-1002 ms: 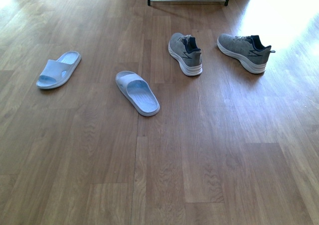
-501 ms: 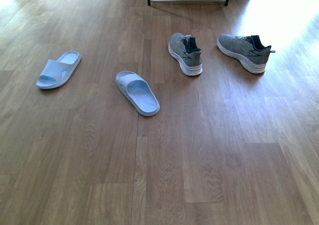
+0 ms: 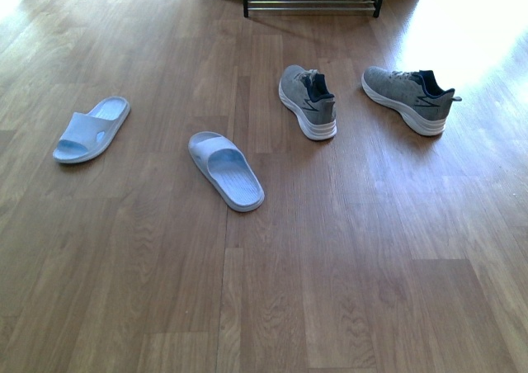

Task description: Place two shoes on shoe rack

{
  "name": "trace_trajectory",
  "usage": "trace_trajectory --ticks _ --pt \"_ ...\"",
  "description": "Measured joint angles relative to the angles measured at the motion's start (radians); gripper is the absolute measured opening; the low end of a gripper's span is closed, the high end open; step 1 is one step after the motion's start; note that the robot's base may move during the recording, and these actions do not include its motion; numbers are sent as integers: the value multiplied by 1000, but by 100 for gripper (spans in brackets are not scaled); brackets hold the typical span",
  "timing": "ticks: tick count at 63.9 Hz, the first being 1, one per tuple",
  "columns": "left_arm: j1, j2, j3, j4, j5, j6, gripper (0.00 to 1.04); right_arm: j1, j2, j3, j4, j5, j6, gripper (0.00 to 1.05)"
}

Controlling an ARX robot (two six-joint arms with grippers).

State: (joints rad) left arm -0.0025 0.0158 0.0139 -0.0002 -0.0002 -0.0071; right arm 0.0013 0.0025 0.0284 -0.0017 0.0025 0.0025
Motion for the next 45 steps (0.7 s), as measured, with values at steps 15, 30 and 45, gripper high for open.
trace_trajectory --ticks 15,30,45 --pt "0 0 0 0 0 0 95 0 0 0 0 -3 0 96" --pt "0 0 0 0 -2 0 95 0 0 0 0 -3 0 96" --pt "0 0 0 0 0 0 95 0 0 0 0 0 0 96"
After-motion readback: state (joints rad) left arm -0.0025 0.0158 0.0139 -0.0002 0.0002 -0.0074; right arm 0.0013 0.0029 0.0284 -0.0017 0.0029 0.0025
